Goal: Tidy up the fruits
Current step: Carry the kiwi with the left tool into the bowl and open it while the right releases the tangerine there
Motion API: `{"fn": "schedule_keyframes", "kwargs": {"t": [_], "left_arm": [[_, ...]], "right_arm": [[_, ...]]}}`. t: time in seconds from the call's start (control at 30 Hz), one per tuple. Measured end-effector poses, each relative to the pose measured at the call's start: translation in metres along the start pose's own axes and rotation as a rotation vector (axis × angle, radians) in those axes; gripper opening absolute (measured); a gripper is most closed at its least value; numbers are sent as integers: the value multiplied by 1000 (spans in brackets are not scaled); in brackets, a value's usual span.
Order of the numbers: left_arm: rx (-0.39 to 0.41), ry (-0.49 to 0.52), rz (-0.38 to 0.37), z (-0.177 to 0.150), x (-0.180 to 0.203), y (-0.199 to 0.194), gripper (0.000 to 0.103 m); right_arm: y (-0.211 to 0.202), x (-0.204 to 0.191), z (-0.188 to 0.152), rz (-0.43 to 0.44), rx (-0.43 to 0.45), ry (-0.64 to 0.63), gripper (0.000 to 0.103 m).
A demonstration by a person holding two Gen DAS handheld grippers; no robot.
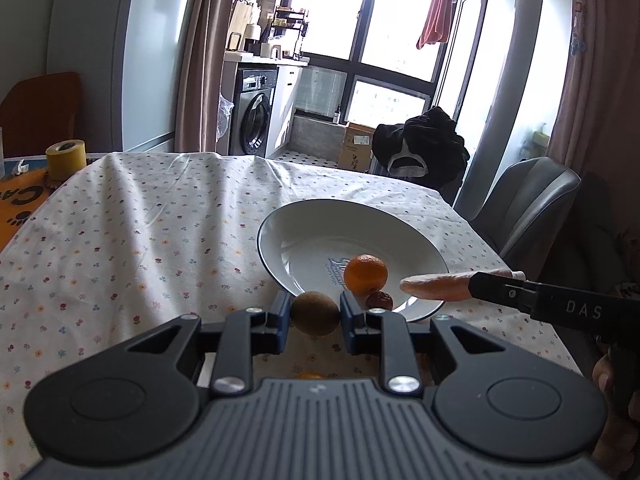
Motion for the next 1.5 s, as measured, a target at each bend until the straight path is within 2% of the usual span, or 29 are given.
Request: {"fn": "schedule_keyframes", "kwargs": {"t": [1.03, 1.3, 1.5], "left_arm": [[-79, 14, -28, 29, 7, 62, 25], [-110, -5, -35, 32, 2, 80, 25], [-103, -24, -29, 35, -3, 78, 29]], "right_arm": [[51, 20, 33, -45, -73, -17, 30], [66, 19, 45, -43, -65, -25, 34], [67, 20, 45, -38, -64, -17, 38]]}}
Point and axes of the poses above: each gripper's, at about its wrist camera, not at the fingertips, and y roughly the way its jaws point, x to its right, z to its top, the point moved 4 cm from there along y, roughly the way its jaws point, and after that the axes turned 10 degrees about -x, right-handed, at the moved point
